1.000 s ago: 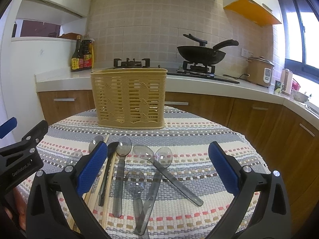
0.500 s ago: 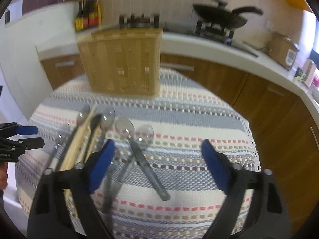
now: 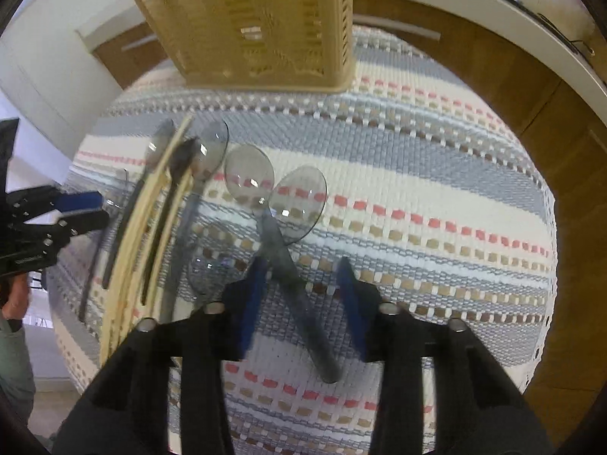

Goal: Organize utensils
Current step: 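Lower the right gripper onto a clear plastic spoon and close it, then lift the clear spoon with the right gripper and drop it into the beige caddy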

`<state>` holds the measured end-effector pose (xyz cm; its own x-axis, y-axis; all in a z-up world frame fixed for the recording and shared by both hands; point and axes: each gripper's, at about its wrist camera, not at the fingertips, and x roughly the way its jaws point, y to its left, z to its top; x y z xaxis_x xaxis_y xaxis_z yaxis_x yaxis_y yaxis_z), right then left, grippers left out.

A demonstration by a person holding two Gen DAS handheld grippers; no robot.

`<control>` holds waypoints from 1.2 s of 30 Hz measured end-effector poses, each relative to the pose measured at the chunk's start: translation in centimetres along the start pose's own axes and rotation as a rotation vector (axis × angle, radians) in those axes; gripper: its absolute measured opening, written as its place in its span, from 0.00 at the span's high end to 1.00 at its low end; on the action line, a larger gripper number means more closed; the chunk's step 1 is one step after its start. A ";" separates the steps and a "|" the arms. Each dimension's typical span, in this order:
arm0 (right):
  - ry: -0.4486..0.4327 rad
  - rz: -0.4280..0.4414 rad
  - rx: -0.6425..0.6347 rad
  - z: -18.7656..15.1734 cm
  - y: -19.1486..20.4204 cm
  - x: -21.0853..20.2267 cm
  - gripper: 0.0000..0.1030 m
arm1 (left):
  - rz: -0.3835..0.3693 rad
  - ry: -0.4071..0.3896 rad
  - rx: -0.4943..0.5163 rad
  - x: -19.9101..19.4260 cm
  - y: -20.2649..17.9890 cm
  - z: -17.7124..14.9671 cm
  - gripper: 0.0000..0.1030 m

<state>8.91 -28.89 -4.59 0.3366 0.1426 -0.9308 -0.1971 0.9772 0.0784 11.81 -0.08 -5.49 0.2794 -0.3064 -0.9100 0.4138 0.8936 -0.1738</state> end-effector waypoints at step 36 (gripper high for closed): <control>-0.038 -0.006 0.202 -6.0 -3.3 -4.0 0.56 | 0.068 0.050 0.116 -1.3 -1.3 -0.8 0.63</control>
<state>2.70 -33.62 -3.27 0.3728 0.1387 -0.9175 -0.0071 0.9892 0.1467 10.19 -0.61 -4.41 0.2677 -0.2275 -0.9363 0.4935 0.8670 -0.0695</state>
